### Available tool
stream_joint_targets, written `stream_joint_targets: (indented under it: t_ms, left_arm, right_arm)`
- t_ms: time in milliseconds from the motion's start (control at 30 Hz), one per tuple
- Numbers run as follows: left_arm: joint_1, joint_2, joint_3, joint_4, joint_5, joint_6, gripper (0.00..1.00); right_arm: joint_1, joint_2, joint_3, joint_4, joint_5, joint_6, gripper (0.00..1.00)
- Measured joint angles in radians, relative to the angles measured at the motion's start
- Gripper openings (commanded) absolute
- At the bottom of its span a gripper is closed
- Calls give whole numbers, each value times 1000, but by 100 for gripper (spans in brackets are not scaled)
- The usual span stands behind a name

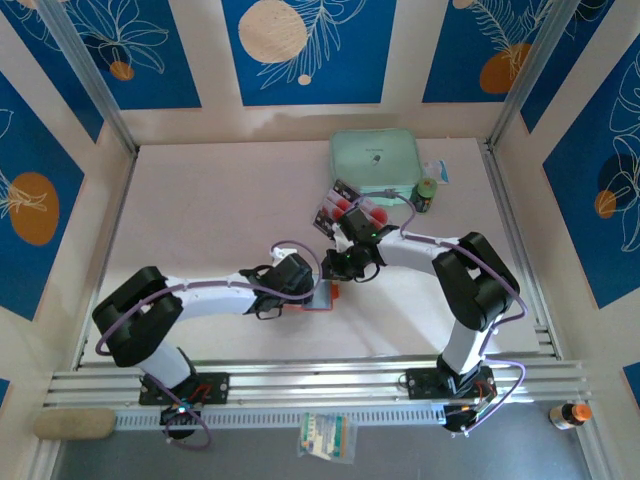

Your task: Put the credit cards into the card holder

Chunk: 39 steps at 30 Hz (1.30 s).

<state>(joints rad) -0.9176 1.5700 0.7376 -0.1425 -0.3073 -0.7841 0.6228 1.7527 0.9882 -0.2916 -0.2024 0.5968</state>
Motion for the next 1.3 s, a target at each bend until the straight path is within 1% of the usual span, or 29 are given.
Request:
stream_joint_targets:
  t_ms: [133,300,500,600,933,1033,1100,1300]
  left_arm:
    - [0,0,-8,6,0,0,77]
    - [0,0,-10,8,0,5,89]
    - [0,-7,-10,8,0,6,94]
    - [0,-10,-10,8,0,6,96]
    - [0,-12,-10,8,0,7,99]
    - [0,-12,-11,8,0,7,99]
    - [0,-12,-14,8,-2,6,97]
    - [0,-24,-47,43,-11,5,84]
  right_arm:
    - [0,0,0,0,-2,6,19]
    - [2,0,0,4,-5,8,8]
    - [4,1,0,7,-8,10,2]
    - [4,8,0,6,-7,9,0]
    - [24,62,13,8,-11,6,0]
    - [37,76,31,7,-11,6,0]
    - [43,82,38,6,-9,6,0]
    - [43,83,43,6,-11,6,0]
